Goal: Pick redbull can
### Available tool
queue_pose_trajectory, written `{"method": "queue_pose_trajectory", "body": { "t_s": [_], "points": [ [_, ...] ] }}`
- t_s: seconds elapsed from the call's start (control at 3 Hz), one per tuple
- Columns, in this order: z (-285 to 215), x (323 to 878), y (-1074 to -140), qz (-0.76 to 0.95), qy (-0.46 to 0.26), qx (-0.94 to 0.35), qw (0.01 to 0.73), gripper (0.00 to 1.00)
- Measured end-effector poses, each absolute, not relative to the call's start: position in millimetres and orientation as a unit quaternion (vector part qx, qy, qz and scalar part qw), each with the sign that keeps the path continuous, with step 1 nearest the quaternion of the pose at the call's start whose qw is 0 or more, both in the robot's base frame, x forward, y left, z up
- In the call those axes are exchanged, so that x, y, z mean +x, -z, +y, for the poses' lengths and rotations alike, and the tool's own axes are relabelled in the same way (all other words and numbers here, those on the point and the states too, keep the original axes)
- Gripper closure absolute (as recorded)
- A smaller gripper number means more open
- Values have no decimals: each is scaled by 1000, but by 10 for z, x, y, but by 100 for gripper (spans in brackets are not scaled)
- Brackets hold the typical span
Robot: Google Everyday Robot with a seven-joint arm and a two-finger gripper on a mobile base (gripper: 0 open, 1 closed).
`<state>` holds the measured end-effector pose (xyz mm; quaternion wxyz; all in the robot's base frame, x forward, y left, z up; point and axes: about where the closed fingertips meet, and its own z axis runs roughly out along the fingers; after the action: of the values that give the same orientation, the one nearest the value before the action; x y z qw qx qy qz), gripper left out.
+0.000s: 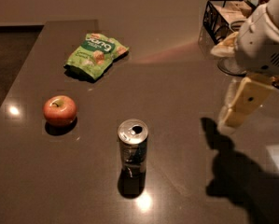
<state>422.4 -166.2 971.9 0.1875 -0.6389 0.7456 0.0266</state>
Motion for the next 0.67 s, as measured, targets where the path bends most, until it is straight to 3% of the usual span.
{"method": "queue_pose_trajectory", "body": {
  "t_s": [0.67],
  "points": [
    [-919, 3910, -9502, 696, -88, -676, 226, 0]
  ]
}}
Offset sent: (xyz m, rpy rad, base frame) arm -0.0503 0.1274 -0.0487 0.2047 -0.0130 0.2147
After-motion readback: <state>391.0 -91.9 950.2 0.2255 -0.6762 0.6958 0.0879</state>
